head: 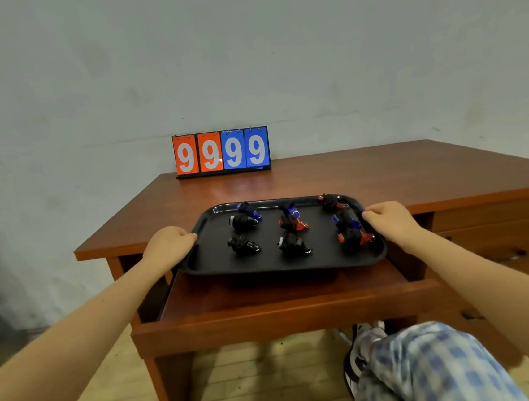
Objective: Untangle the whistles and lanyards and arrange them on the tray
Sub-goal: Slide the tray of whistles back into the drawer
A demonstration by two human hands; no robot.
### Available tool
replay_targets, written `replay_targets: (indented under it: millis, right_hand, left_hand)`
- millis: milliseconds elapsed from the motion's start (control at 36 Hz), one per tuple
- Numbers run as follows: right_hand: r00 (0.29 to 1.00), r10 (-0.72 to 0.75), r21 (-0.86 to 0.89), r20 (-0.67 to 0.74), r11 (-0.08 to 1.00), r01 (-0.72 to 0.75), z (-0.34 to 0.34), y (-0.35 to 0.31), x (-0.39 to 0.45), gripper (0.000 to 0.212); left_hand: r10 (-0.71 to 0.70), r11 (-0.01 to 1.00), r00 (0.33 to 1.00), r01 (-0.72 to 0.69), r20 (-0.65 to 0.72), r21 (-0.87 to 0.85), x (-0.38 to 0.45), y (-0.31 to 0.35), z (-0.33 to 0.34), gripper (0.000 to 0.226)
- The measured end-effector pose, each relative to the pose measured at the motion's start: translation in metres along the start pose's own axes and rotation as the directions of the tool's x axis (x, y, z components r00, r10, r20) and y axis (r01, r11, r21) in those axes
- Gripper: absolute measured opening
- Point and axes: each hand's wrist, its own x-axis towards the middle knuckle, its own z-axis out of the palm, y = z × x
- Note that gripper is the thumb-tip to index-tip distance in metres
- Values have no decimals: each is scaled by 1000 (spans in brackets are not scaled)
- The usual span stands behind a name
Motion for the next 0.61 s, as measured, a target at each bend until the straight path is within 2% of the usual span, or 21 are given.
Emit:
replay_targets:
  millis: [194, 417, 611]
  right_hand:
    - [1000, 12, -6, 23, 1000, -12, -18, 3, -32, 33]
    - [1000, -5, -23, -5, 1000, 5, -29, 8, -62, 32]
    - [999, -10, -41, 34, 999, 11, -36, 13, -81, 32]
  left_hand:
    - [-8, 999, 1000, 8, -2, -36, -36, 6, -9, 38]
    - [13, 999, 1000, -14, -13, -46, -72, 11, -8, 40]
    - [-4, 998, 1000, 4, -3, -56, -94, 11, -2, 38]
